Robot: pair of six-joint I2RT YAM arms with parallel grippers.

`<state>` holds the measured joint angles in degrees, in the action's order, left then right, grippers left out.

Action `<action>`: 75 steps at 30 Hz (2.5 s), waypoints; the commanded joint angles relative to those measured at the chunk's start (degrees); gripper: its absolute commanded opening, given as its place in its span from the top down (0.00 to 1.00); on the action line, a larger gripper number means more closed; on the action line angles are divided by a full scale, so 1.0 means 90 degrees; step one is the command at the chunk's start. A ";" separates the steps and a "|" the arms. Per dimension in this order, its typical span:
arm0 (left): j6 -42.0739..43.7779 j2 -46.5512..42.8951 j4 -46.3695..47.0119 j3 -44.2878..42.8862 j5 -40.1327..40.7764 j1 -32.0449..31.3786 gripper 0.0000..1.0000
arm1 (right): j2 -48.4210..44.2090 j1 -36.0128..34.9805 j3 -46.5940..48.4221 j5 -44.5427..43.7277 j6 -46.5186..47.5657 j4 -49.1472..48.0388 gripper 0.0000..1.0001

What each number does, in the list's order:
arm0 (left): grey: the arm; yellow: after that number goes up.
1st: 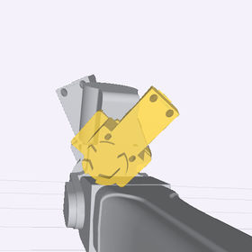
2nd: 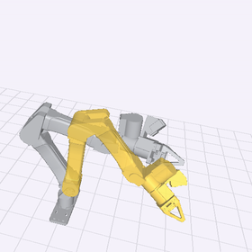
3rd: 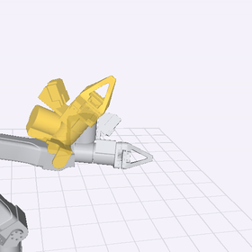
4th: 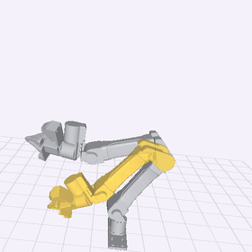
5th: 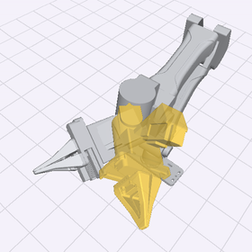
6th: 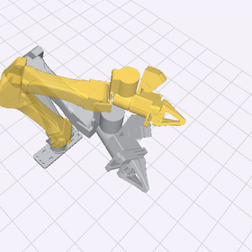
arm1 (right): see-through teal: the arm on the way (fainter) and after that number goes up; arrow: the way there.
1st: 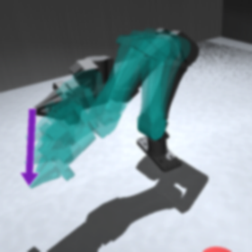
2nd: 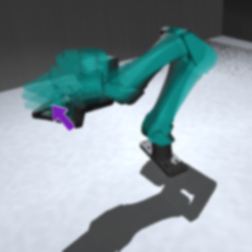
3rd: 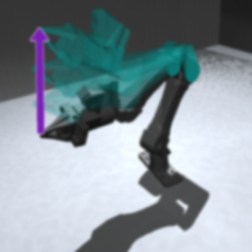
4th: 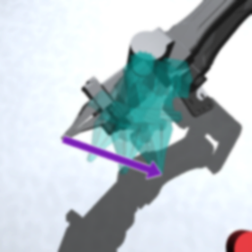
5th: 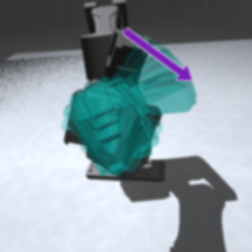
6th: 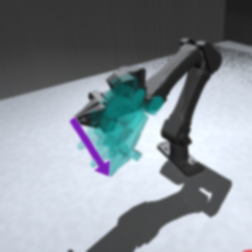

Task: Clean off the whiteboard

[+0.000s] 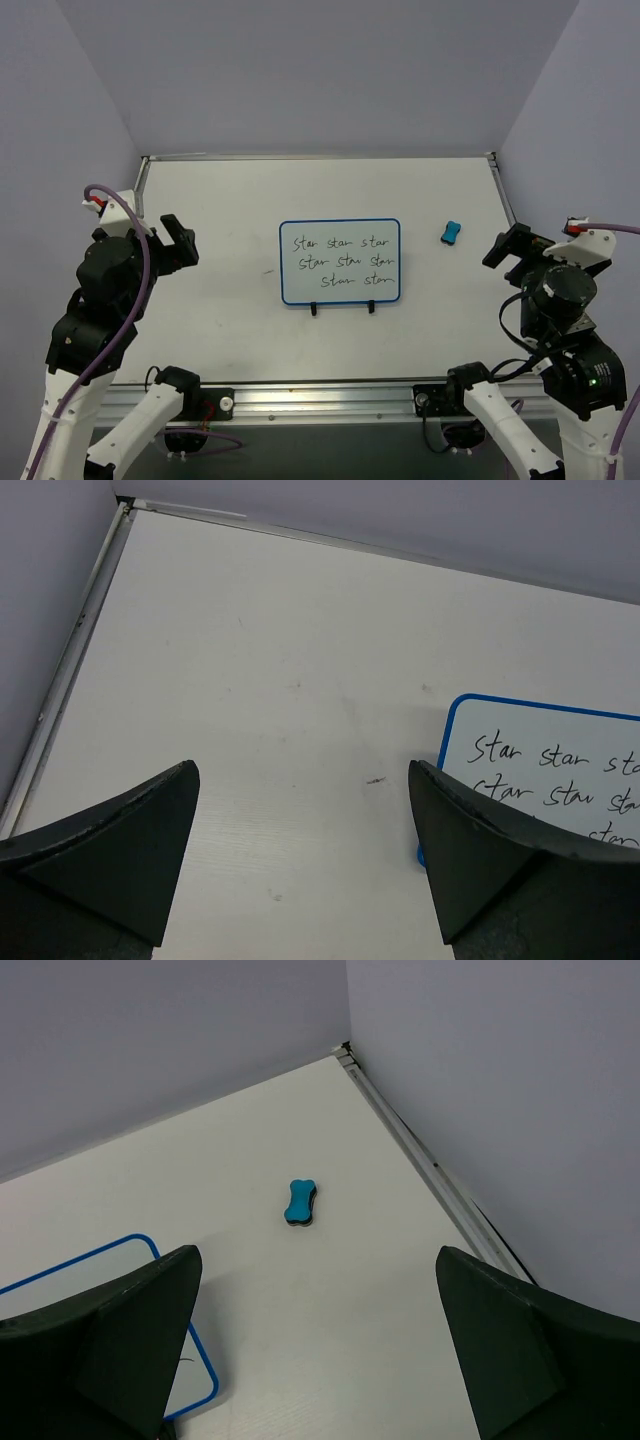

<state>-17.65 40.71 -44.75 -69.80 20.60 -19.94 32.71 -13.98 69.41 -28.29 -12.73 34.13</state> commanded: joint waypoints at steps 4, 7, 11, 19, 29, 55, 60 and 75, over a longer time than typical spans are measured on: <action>0.0027 0.0154 0.0138 -0.0242 -0.0150 -0.0030 0.06 | -0.0069 -0.0049 -0.0017 -0.0147 0.0086 -0.0071 0.00; 0.0037 0.0164 0.0177 -0.0233 -0.0296 -0.0030 0.06 | -0.0167 -0.0049 -0.0026 -0.0099 0.0135 -0.0101 0.00; 0.0213 0.0368 0.0246 -0.0252 -0.1145 -0.0030 0.06 | -0.0518 -0.0049 -0.0162 0.0738 0.0360 -0.0403 0.00; 0.0116 0.1266 0.1368 0.0021 -0.3223 -0.0011 0.06 | -0.0451 -0.0049 -0.0309 0.1297 0.0213 -0.0374 0.00; -0.0774 0.3940 0.4007 -0.0427 -0.7964 0.1160 0.06 | -0.0792 -0.0039 -0.0300 0.2332 0.0282 -0.0423 0.00; 0.1717 0.8308 0.2376 -0.1932 -1.0540 0.1279 0.07 | -0.0734 -0.0029 -0.0661 0.3720 -0.0050 -0.0950 0.00; 0.1932 0.8397 0.2150 -0.1971 -1.0599 0.1181 0.29 | -0.0636 -0.0029 -0.0680 0.3817 -0.0060 -0.0921 0.00; 0.2195 0.8680 0.1926 -0.2195 -1.0834 0.1054 0.67 | -0.0558 -0.0039 -0.0837 0.3915 -0.0109 -0.1048 0.00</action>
<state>-0.67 118.21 -26.92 -86.72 -73.87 -9.82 26.24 -13.98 62.41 5.89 -13.45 27.86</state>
